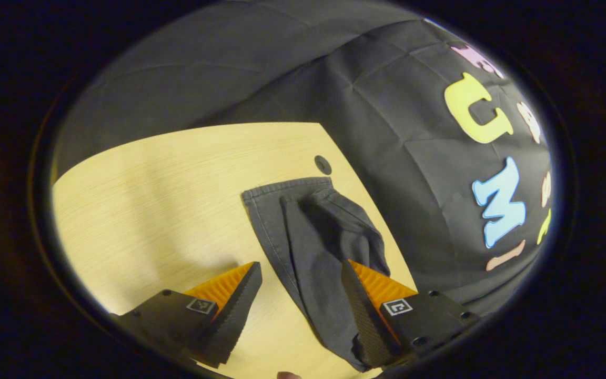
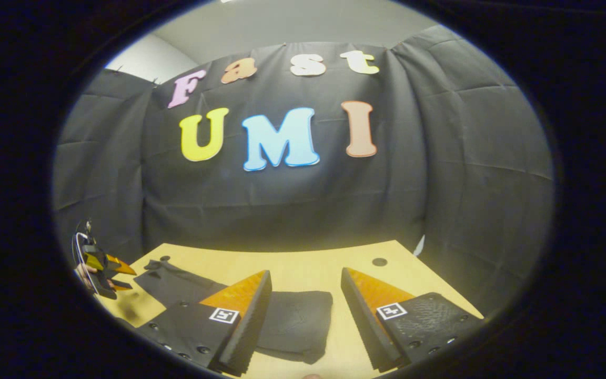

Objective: Grasp the waist and the cuffs of the jeans and fold them to make the two legs overlap; first hold the waist and fold one-third of the jeans toward the cuffs, then hold the cuffs and fold the remaining one-third in the same direction to finish folding.

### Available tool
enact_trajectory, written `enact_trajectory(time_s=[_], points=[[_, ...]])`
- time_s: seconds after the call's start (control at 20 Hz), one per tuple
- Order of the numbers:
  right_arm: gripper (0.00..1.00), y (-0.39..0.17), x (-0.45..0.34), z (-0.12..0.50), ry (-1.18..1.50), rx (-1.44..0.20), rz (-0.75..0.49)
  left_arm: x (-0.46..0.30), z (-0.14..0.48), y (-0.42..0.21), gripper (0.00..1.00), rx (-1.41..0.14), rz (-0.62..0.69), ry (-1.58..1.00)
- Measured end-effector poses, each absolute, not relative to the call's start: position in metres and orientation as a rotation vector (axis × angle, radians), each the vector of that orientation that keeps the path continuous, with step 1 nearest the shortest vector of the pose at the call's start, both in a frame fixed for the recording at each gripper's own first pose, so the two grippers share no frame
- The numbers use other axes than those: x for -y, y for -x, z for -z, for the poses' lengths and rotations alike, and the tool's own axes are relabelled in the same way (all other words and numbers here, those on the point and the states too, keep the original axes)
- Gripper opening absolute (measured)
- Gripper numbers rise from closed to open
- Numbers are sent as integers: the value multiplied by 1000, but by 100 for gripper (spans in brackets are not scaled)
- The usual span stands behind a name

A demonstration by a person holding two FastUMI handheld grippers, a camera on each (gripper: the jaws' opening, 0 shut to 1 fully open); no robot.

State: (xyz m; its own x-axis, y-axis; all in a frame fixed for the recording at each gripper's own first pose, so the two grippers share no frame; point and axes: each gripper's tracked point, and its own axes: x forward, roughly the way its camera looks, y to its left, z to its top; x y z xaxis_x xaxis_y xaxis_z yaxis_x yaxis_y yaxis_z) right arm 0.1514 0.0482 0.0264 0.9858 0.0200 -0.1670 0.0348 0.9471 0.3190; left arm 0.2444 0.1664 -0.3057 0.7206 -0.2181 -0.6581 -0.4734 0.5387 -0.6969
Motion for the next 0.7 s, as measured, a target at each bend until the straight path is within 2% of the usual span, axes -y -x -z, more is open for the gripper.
enact_trajectory(time_s=[0.4, 0.45, 0.5, 0.55, 0.65, 0.7], points=[[79, -141, -17, -31, -319, -187, 119, -180, 352, -279, 100, -892, -211, 1031], [79, -141, -16, -31, -322, -196, 122, -179, 353, -287, 99, -884, -209, 1039], [84, -141, -17, -31, -327, -201, 122, -180, 353, -293, 94, -876, -208, 1045], [80, -142, -18, -30, -332, -206, 121, -179, 352, -297, 98, -870, -200, 1054], [80, -145, -19, -32, -333, -206, 121, -173, 350, -305, 98, -864, -176, 1078], [80, -147, -20, -33, -331, -205, 119, -170, 350, -310, 94, -857, -165, 1084]])
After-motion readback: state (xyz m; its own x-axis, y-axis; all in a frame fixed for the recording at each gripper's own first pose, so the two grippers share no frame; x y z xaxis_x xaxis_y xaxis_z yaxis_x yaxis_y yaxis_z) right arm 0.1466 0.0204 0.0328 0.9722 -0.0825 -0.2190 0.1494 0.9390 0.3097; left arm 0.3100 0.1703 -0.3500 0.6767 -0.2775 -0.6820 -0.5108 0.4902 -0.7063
